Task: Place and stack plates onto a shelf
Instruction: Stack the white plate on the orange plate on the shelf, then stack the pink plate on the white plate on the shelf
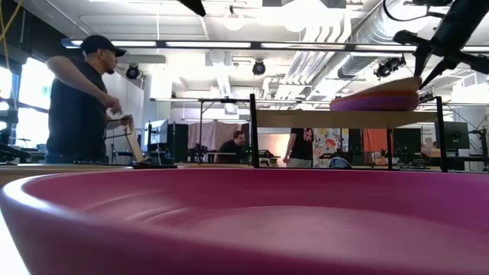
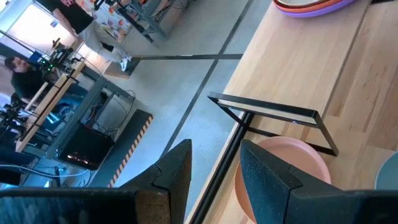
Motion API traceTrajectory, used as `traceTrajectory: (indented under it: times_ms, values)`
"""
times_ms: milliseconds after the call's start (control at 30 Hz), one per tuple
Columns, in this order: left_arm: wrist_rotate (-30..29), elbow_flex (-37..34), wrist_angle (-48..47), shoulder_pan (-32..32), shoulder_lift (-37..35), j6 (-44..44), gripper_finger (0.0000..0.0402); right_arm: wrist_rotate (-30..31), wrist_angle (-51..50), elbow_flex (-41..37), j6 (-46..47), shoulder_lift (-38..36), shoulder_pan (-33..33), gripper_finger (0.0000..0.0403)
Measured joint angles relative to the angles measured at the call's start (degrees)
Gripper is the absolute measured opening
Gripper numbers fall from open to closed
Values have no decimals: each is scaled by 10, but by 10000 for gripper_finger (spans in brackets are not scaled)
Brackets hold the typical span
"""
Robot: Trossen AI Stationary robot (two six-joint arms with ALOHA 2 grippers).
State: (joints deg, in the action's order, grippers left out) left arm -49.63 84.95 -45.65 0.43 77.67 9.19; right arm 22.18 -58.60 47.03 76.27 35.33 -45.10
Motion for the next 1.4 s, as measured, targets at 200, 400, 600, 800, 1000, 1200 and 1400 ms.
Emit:
traceTrajectory:
  times_ms: [200,400,600,800,1000,1200,1400]
  values:
    - [0,0,0,0,0,0,124,-5,3,0,2,0,0,85]
    - [0,0,0,0,0,0,124,-46,8,0,-18,0,0,90]
    - [0,0,0,0,0,0,124,-65,6,0,-31,-5,0,90]
    - [0,0,0,0,0,-14,124,-109,-29,0,-46,-6,0,90]
    - [0,0,0,0,0,-17,124,-119,-37,1,-59,-12,0,90]
    - [2,0,-1,0,0,-29,124,-158,-38,17,-94,-24,0,90]
    - [60,0,-34,0,0,-76,124,-231,-27,51,-147,-24,9,90]
